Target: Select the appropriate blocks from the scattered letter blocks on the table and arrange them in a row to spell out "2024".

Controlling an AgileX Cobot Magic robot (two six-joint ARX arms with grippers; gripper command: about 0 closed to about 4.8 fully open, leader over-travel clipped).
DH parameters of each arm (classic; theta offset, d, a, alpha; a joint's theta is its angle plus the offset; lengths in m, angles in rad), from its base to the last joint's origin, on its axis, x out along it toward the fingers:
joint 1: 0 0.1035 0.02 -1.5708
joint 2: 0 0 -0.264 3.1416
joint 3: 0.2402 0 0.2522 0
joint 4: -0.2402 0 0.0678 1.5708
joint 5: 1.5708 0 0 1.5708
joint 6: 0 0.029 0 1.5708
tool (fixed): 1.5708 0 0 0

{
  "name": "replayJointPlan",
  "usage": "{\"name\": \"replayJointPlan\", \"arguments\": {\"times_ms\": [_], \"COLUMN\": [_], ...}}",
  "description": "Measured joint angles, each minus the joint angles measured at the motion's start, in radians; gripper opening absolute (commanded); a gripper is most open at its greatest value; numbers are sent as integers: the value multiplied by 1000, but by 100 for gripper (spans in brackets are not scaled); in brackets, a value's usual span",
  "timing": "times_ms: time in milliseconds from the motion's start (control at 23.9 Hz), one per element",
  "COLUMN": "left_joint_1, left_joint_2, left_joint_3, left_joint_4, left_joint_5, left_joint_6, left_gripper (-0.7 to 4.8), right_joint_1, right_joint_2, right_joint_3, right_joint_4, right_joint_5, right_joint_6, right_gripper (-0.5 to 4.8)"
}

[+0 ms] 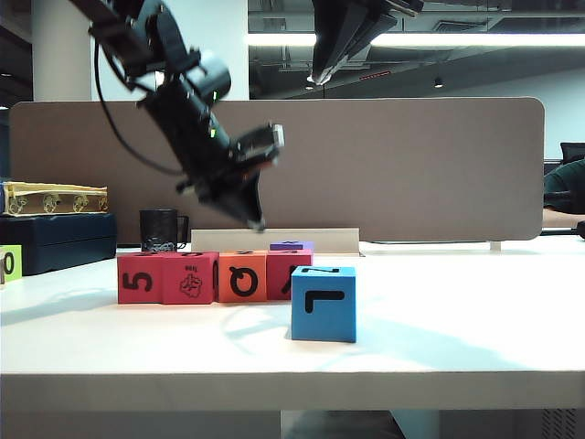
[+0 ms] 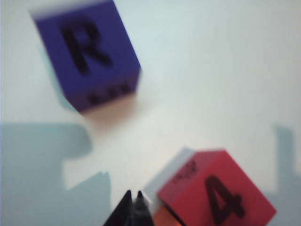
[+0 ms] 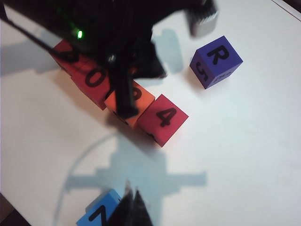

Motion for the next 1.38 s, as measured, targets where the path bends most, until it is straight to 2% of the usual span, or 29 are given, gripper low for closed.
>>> {"name": "replayJointPlan", "arguments": {"times_ms": [251, 502, 586, 879, 1088, 1297, 1381], "left_joint_1": [56, 184, 265, 365, 368, 365, 363], "left_joint_2": [-43, -147, -200, -229, -224, -227, -227], "left_joint_3": [126, 125, 124, 93, 41, 43, 43], "left_joint_4": [-116, -215, -275, -343, -364, -332, -333], "left_joint_5": [-35, -35, -13, -1, -4, 91, 97], "left_joint_6": [18, 19, 21, 18, 16, -24, -25], "left_gripper": [-6, -6, -6, -6, -6, -6, -6], "right_joint_1": [-35, -102, -126, -160, -170, -169, -169], "right_joint_2": [16, 79, 117, 253, 348, 441, 461], "right_joint_3": [0, 0, 0, 0, 0, 0, -1], "right_joint_4": [25, 37, 64, 91, 116, 210, 220], "right_joint_5": [0, 0, -32, -48, -49, -117, -131], "right_joint_6": [0, 1, 1, 4, 4, 32, 37], "right_gripper": [-3, -3, -3, -3, -3, -3, -3]}}
